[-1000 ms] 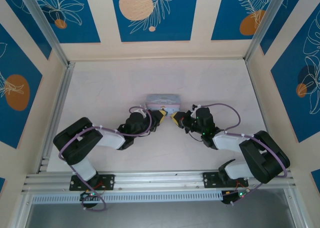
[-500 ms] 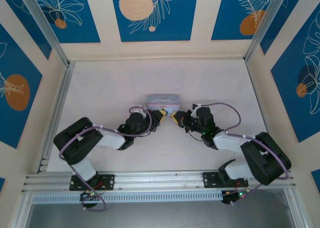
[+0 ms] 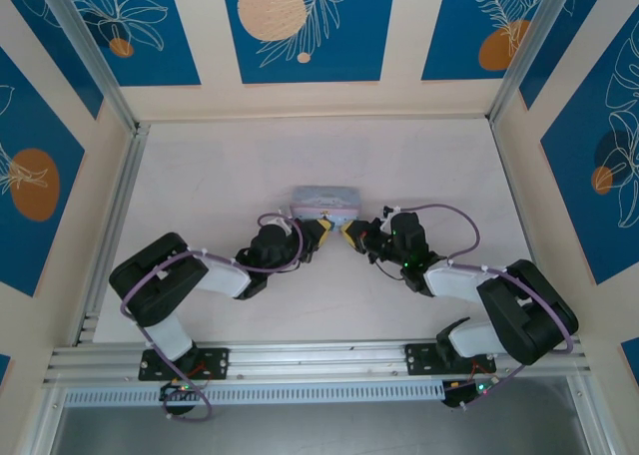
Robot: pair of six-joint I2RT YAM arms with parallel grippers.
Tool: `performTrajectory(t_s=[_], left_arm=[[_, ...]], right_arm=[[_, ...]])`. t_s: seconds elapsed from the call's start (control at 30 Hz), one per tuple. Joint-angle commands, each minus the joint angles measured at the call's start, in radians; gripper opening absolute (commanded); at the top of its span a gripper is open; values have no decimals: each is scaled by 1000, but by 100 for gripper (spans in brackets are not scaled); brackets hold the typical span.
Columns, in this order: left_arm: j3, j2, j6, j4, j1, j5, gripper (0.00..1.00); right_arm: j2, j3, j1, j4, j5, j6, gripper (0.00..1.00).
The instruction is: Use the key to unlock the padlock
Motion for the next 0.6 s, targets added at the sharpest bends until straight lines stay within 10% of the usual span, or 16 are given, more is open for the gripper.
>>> performTrajectory(t_s=[0.0,0.57], left_arm=[[45,20,-22,94,-13,22,0],[59,67,-69,217,-32,11,0]], right_arm=[[23,30,13,53,0,22,0],[140,-5,-5,227,-43,130,0]])
